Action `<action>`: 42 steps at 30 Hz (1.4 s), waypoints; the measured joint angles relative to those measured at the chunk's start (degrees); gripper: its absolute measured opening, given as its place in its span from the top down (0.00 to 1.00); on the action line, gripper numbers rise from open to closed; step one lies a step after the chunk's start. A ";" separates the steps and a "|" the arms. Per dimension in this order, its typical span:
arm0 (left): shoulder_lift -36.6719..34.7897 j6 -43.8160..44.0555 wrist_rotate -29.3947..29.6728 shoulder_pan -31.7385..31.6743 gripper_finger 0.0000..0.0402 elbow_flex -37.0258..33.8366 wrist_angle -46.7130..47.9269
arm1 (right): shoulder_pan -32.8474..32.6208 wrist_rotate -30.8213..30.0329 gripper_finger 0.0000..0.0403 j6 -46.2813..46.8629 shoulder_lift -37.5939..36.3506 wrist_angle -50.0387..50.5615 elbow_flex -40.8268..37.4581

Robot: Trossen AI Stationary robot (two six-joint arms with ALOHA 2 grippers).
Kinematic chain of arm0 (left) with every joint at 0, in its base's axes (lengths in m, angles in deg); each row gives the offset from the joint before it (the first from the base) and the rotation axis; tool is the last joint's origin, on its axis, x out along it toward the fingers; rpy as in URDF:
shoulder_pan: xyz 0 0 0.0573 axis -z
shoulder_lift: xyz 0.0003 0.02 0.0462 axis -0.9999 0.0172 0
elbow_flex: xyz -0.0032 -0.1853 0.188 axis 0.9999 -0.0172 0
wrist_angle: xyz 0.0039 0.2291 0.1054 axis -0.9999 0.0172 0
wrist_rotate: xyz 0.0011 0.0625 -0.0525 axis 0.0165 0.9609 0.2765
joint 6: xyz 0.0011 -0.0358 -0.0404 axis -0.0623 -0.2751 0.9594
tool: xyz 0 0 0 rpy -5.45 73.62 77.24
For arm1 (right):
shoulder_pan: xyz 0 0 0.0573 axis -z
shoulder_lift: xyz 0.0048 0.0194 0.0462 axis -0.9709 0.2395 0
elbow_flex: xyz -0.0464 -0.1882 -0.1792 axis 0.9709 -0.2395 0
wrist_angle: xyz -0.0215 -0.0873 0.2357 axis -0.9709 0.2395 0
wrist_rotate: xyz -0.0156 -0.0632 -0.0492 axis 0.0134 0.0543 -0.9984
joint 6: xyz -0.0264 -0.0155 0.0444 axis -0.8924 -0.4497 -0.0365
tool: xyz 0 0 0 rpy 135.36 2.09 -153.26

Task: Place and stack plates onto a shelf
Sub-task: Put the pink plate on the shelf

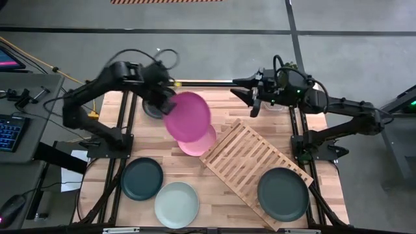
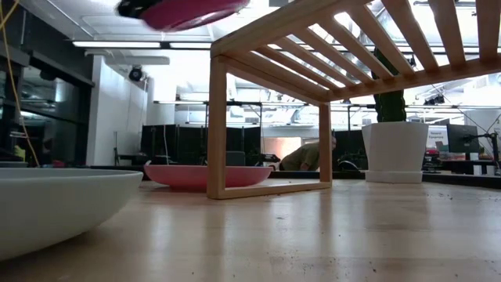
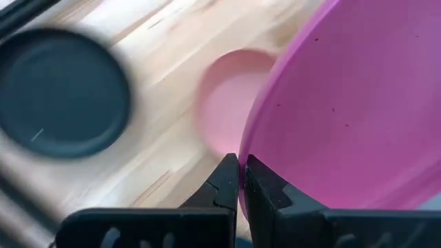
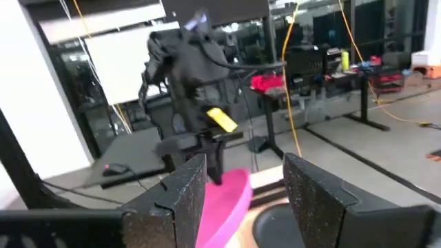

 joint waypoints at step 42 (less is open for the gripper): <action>28.70 -3.48 -3.91 16.62 0.95 9.68 -28.97 | 0.00 -2.83 0.56 -4.59 0.02 18.78 10.35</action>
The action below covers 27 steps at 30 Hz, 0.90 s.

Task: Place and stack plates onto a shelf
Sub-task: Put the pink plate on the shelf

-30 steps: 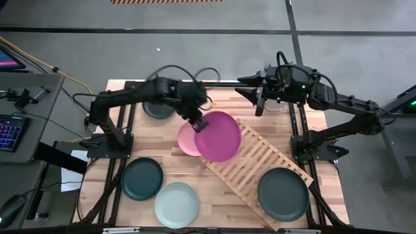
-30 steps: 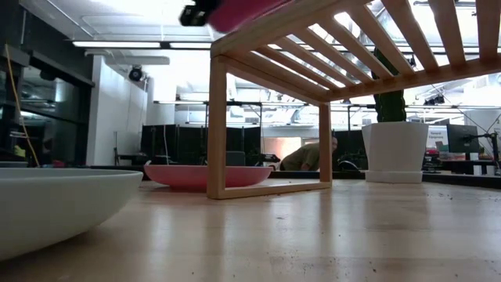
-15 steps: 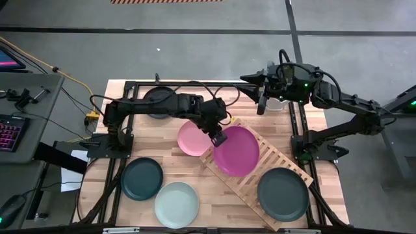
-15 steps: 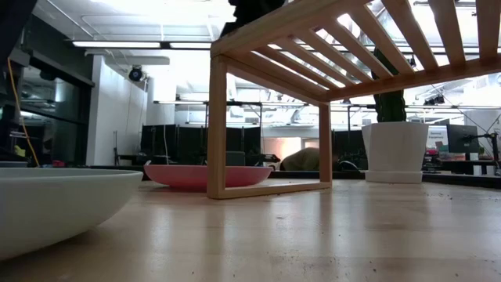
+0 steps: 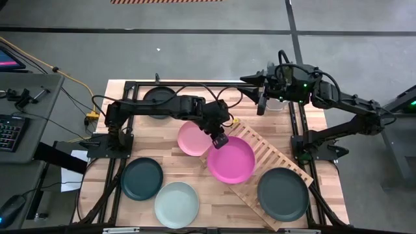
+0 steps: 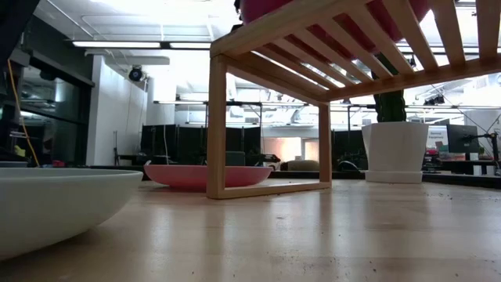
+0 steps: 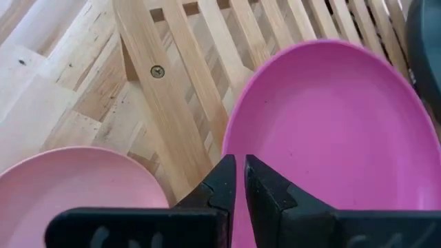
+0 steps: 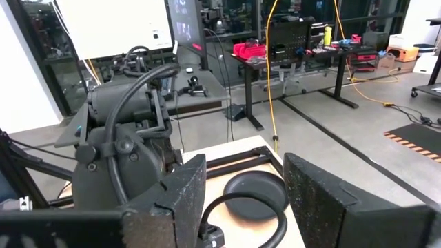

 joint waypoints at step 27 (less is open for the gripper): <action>-45.72 -7.03 16.50 -1.35 0.95 -36.84 -26.72 | 0.00 0.01 0.56 3.56 0.13 3.90 -0.65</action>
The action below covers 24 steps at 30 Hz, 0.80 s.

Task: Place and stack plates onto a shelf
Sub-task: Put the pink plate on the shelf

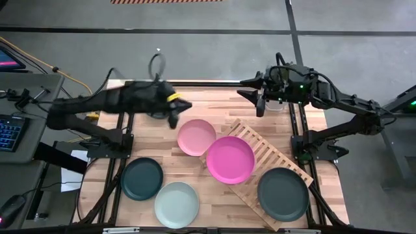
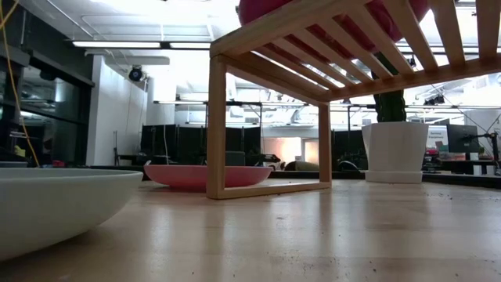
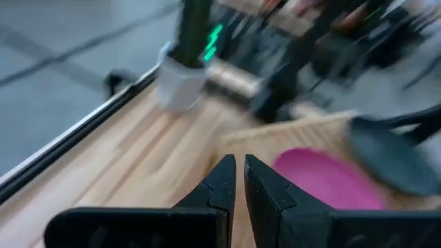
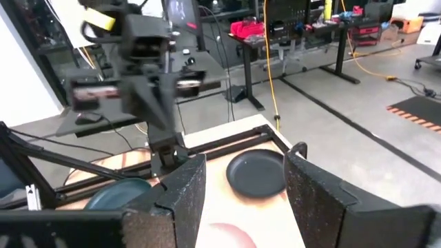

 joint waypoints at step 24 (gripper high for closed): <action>-17.14 1.34 1.95 4.19 0.95 -26.24 -35.35 | -7.74 7.56 0.76 9.04 19.22 -8.06 -0.24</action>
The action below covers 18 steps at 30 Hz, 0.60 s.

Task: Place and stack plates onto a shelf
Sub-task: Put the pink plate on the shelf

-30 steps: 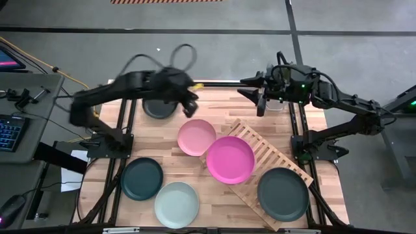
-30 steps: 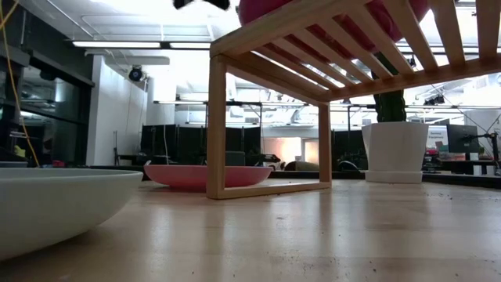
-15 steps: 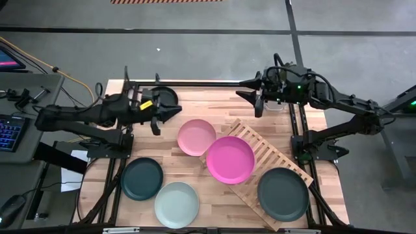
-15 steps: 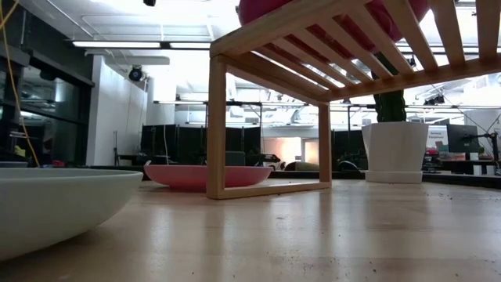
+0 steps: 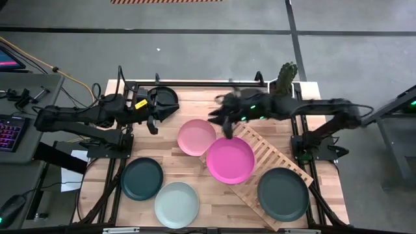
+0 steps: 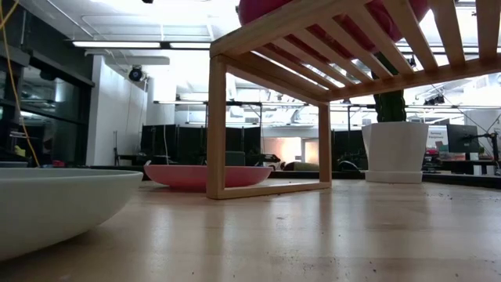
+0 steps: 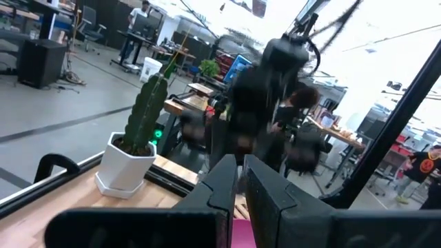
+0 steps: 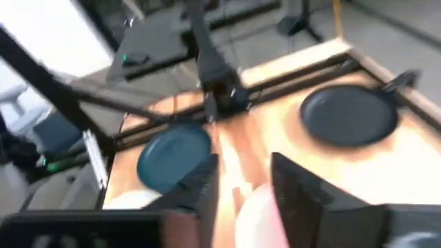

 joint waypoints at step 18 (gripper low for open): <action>0.11 0.15 0.00 0.00 0.95 -0.02 0.12 | -1.03 31.91 1.00 -13.80 14.65 -4.49 0.02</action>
